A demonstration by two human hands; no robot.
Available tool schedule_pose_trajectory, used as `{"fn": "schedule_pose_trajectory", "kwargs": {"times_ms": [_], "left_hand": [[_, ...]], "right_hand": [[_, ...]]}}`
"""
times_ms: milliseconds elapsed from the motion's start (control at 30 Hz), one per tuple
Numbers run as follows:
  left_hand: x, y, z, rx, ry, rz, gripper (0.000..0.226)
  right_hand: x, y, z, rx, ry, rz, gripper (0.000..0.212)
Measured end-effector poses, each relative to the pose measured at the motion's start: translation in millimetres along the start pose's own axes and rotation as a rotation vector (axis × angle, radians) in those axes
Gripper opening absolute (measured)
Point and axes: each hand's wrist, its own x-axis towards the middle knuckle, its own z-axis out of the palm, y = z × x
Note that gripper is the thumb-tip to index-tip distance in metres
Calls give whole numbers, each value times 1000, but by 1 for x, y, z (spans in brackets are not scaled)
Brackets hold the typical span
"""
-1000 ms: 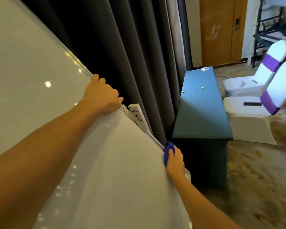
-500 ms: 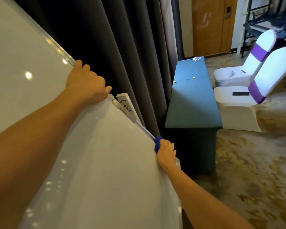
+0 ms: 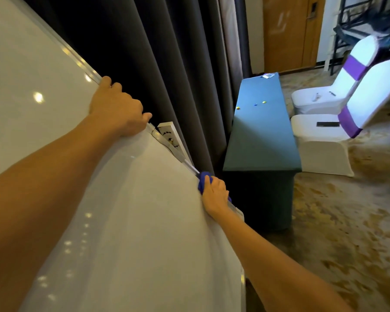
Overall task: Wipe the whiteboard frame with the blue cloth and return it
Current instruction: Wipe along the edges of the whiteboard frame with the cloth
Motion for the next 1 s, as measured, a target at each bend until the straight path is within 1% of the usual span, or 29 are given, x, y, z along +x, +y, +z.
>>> {"fn": "schedule_pose_trajectory", "kwargs": {"times_ms": [33,100,133,167,200,267,333,400,433,467,500,533,567,600,633,667,700,733,767,800,833,867,933,1000], "left_hand": [[0,2,0,1,2,2,61],[2,5,0,7,27,3,62],[2,5,0,6,35,1,62],[2,5,-1,-1,40,3,62],[2,5,0,-5,42,7,62],[3,3,0,-5,56,8,63],[4,6,-3,6,35,-2,63],[7,14,-7,24,12,-42,59],[6,23,-12,11,21,-61,55],[6,38,-18,-36,65,-59,50],[7,58,-23,-100,152,-24,45],[5,80,-27,-164,266,64,41],[4,107,-27,-233,354,224,35],[2,136,-27,-316,352,408,29],[-1,165,-23,-385,241,545,25],[-4,189,-18,-419,75,613,25],[-6,206,-11,-415,-79,618,28],[-7,219,-5,-393,-190,594,31],[-7,228,2,-371,-264,564,33],[-6,234,9,-339,-309,549,32],[-3,240,14,-295,-334,547,30],[-2,244,18,-239,-337,556,27],[-6,245,25,-132,-301,611,30],[10,279,34,-191,-398,633,35]], "right_hand": [[0,-16,6,36,-5,-67,47],[-3,-38,7,83,-22,-169,59],[-4,-36,3,78,-31,-197,65],[-4,-22,-2,29,-42,-206,66],[-3,0,-8,-68,-69,-187,61],[2,53,-23,-261,-111,-55,48],[8,82,-35,-315,-110,70,39],[17,79,-36,-267,-98,80,43],[17,68,-33,-217,-110,41,46],[18,56,-30,-193,-126,-38,47],[17,45,-28,-158,-110,-114,48],[15,36,-24,-94,-77,-163,50],[15,32,-24,-35,-37,-191,52],[17,37,-23,-6,-23,-227,51],[17,49,-26,-20,-42,-246,49],[18,70,-31,-67,-61,-247,44],[17,92,-39,-103,-98,-191,35],[20,116,-47,-158,-136,-104,25],[24,134,-54,-220,-165,-60,19],[30,141,-56,-274,-190,-57,21],[39,140,-55,-267,-224,-63,27],[41,132,-54,-194,-261,-101,33],[29,108,-53,-122,-302,-237,41],[46,146,-65,-92,-405,-201,35]]}}
